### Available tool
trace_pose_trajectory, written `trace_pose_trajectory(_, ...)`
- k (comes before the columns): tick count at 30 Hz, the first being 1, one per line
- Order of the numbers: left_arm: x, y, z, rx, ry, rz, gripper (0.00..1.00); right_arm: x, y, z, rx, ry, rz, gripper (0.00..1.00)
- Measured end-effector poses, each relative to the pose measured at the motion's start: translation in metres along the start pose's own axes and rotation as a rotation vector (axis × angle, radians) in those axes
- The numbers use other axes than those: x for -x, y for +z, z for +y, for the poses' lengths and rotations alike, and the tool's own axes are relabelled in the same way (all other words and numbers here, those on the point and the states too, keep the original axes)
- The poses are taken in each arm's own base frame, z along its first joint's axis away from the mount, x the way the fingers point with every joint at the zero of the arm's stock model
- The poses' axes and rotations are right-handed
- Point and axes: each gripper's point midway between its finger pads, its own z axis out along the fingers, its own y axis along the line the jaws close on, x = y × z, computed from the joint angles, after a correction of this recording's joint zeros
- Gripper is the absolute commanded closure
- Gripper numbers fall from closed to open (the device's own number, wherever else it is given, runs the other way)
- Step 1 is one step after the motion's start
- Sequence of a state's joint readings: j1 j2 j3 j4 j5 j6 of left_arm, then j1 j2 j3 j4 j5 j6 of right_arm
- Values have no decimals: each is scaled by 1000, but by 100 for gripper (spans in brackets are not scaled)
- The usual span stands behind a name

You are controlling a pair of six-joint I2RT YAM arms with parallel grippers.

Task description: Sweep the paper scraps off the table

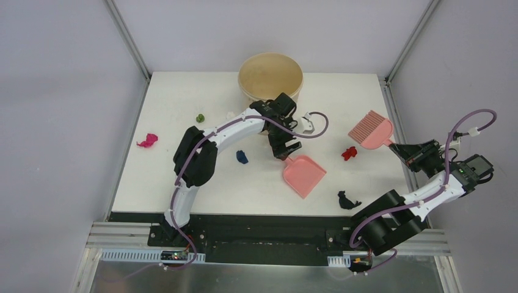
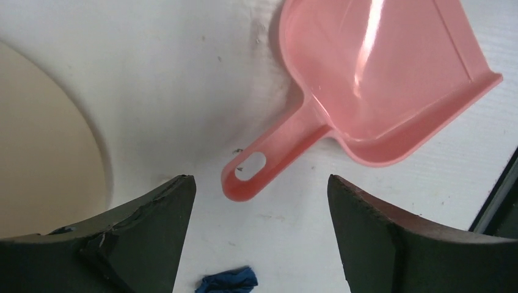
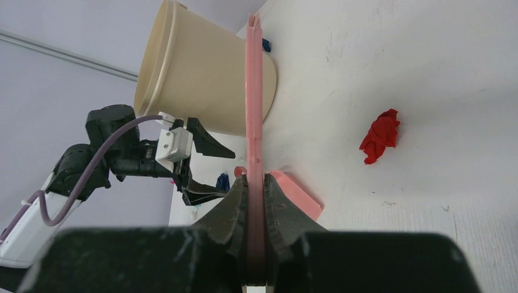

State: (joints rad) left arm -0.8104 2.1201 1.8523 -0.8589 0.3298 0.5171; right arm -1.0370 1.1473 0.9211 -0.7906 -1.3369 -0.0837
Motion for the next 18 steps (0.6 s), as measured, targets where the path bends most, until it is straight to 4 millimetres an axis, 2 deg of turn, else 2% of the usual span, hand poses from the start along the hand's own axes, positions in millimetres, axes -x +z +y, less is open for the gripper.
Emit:
trace_pose_trajectory(3, -19, 5, -4, -56, -39, 18, 22, 0, 0, 1, 5, -3, 0, 100)
trace_pose_trajectory(8, -51, 22, -36, -167, -76, 87, 34, -1, 0, 2, 11, -2, 2, 100)
trace_pose_trajectory(11, -66, 25, -55, -193, -96, 128, 38, -2, 0, 2, 11, -2, 3, 100)
trace_pose_trajectory(15, -88, 11, -79, -132, -92, 163, 37, -2, 0, 2, 13, -4, 4, 100)
trace_pose_trajectory(18, -94, -7, -110, -94, -26, 145, 34, -2, 0, 2, 16, -5, 5, 100)
